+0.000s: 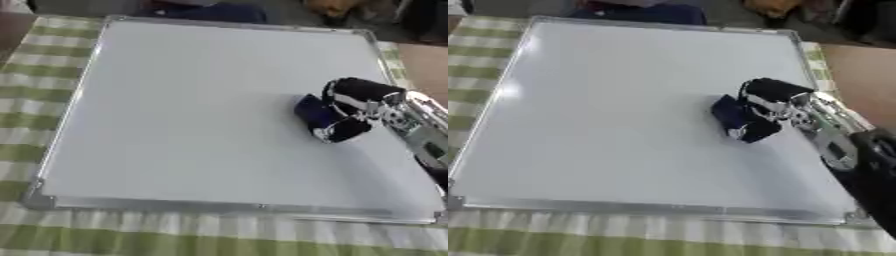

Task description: Wipe the whiteboard clean with a brush.

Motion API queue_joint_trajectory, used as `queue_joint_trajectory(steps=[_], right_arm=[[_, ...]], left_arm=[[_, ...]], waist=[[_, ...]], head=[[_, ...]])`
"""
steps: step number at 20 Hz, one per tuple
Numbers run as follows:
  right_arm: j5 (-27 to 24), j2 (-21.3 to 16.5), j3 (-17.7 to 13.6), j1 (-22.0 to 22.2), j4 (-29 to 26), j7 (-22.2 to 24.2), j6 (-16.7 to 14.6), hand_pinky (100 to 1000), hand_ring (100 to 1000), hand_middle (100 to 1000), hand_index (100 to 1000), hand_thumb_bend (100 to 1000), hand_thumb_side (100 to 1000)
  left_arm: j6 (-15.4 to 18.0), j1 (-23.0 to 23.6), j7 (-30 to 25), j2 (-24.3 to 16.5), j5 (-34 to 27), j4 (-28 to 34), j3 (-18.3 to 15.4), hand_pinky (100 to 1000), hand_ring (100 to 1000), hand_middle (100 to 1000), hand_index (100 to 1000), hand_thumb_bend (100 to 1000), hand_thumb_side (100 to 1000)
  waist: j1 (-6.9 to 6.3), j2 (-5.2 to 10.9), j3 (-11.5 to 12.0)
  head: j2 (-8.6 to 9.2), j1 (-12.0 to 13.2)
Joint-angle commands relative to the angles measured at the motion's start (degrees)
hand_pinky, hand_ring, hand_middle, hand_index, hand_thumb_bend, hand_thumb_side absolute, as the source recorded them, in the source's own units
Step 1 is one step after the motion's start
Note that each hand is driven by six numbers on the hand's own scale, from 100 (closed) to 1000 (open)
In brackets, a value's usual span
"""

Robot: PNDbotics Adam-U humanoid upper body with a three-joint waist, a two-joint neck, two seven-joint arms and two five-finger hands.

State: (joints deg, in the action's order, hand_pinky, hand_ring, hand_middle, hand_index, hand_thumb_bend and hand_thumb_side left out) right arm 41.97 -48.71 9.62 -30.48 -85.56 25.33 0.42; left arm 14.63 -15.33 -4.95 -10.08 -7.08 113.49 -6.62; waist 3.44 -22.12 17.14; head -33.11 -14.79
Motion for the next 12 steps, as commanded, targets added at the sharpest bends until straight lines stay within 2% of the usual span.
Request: queue_joint_trajectory(steps=[1, 12], right_arm=[[2.2, -1.8, -1.5, -0.6, 3.0, -2.1, 0.6, 269, 220, 283, 343, 100, 450], [3.4, -2.8, -3.9, -1.6, 9.3, -6.9, 1.3, 265, 215, 279, 340, 100, 451]], left_arm=[[0.2, -0.5, 0.0, -0.9, 0.2, 1.1, -0.3, 500, 492, 489, 425, 100, 1000], [0.5, -0.6, -0.2, -0.9, 0.4, 1.1, -0.2, 500, 491, 489, 424, 100, 1000]], waist=[[-0.31, 0.66, 0.1], [-0.53, -0.05, 0.3]], head=[[0.60, 0.0], [0.87, 0.0]])
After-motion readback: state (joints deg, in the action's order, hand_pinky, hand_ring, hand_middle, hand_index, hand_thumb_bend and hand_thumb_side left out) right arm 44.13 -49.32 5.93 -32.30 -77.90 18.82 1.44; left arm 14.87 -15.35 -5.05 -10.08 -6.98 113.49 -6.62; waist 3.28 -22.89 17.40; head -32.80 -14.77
